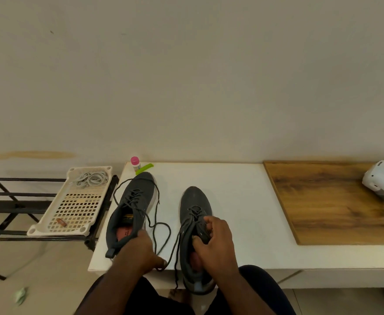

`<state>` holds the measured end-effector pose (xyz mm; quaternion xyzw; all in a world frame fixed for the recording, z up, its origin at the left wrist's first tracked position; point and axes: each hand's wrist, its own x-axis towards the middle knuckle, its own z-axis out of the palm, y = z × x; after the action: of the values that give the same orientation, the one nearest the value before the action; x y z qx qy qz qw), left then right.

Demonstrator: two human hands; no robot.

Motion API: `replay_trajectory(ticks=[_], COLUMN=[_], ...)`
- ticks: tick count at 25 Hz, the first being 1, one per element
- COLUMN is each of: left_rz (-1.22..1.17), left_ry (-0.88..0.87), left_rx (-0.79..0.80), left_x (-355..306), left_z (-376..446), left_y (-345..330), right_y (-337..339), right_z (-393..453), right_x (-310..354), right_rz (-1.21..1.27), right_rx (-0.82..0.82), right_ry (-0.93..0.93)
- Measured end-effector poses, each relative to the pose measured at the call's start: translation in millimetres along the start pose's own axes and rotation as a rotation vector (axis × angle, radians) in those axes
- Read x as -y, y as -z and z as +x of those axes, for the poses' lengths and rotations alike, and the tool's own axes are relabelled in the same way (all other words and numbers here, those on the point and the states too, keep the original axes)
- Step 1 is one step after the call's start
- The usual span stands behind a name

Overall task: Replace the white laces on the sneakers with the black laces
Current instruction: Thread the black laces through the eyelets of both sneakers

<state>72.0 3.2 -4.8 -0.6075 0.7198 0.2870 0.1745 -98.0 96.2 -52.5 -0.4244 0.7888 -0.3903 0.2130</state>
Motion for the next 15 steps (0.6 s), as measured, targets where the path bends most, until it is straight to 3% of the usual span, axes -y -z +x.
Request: replay_trajectory(ticks=[2,5,8,10,15], left_rz=[0.022,-0.211,-0.512,-0.564,-0.643], left_ry=[-0.089,-0.241,-0.212,-0.203,-0.203], left_rx=[-0.106,-0.267,-0.119,-0.022,-0.093], left_x=[-13.0,-30.9,-36.1,-37.7,-36.6], left_z=[-0.7,8.8,23.0,27.2,30.9], left_y=[-10.7,-20.7,-19.6,-19.9,-15.9], right_y=[-0.3,-1.6,-1.6,-2.7,-4.2], right_z=[2.9,3.0,1.3,2.2,4.0], right_x=[-4.1,-9.0,-9.6,-9.6,-12.0], right_rz=[-0.055,-0.093,-0.101,-0.095,-0.085], right_rx=[0.049,0.062,0.066,0.072,0.071], right_ry=[-0.017,-0.017,-0.001,-0.002,-0.01])
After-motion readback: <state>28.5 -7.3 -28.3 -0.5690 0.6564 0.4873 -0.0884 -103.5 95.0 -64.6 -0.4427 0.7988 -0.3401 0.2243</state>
